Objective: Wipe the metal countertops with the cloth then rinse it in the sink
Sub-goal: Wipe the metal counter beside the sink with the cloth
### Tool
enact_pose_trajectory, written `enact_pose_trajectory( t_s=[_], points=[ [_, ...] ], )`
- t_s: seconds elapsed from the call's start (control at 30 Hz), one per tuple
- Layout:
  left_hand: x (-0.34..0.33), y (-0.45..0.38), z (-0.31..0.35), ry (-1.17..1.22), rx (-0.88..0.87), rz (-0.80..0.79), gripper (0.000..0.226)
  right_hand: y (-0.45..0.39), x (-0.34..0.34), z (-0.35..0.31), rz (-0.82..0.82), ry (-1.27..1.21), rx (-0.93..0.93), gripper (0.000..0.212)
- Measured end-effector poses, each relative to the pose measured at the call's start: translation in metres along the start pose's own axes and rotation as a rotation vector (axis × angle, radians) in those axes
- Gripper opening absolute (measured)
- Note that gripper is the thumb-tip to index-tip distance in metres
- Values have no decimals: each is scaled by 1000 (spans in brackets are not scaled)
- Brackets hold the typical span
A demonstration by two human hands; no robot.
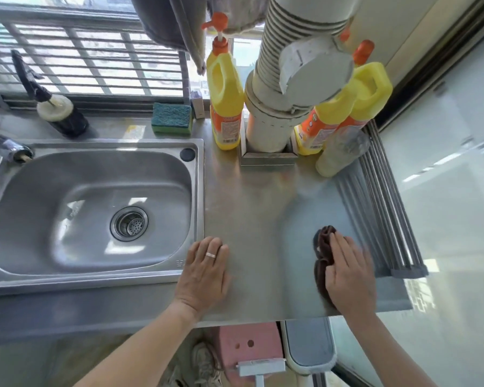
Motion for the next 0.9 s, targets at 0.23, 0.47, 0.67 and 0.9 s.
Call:
enact_pose_trajectory(
  t_s=[0.23, 0.47, 0.67, 0.9],
  points=[
    [0, -9, 12, -63, -78, -179, 73, 11, -7, -51, 123, -91, -236, 58],
    [-5, -8, 11, -142, -63, -189, 77, -4, -14, 2, 71, -54, -44, 50],
    [-5, -10, 12, -152, -67, -201, 80, -78, -18, -4, 83, -27, -335, 52],
    [-1, -10, 16, -152, -79, -215, 78, -16, -17, -125, 60, -205, 86, 52]
  ],
)
Point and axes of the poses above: each hand's wrist, its own y-axis away from the middle knuckle, its own x-axis out of the back of the hand, z = x × y, the point moved 1 cm from there along -y, towards the middle knuckle, and after that the axes turned 6 degrees about x, right-handed, at the moved point
